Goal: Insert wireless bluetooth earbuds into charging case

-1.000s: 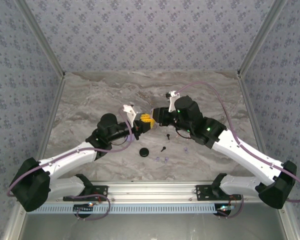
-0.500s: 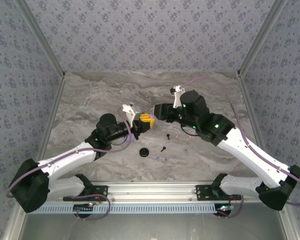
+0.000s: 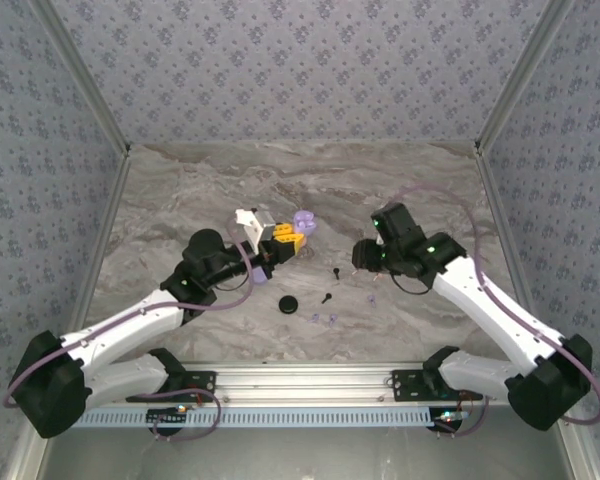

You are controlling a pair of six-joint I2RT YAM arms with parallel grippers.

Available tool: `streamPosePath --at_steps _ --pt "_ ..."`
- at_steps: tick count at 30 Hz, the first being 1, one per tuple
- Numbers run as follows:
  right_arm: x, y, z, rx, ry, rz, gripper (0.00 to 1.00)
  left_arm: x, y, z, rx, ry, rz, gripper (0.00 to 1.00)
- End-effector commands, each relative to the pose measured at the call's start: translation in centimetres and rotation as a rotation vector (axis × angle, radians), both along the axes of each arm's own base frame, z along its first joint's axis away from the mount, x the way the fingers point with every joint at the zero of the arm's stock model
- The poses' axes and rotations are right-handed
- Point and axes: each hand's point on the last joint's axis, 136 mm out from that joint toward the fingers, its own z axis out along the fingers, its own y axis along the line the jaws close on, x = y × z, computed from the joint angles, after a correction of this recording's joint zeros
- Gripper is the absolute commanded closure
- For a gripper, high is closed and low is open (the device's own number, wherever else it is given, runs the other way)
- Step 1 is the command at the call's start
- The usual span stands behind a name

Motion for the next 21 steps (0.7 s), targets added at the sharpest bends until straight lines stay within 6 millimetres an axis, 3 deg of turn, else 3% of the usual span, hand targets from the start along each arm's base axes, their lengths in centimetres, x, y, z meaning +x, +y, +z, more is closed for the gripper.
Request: streamPosePath --at_steps 1,8,21 --pt "-1.5 -1.9 -4.0 -0.109 0.123 -0.025 0.53 -0.4 0.4 0.8 -0.003 -0.035 0.01 0.96" --pt "-2.1 -2.4 -9.6 -0.237 0.259 0.041 0.53 -0.4 0.6 0.7 0.003 -0.033 0.015 0.96" --pt "-2.1 -2.5 -13.2 -0.328 0.357 0.132 0.54 -0.6 0.6 0.4 0.005 -0.017 0.009 0.96"
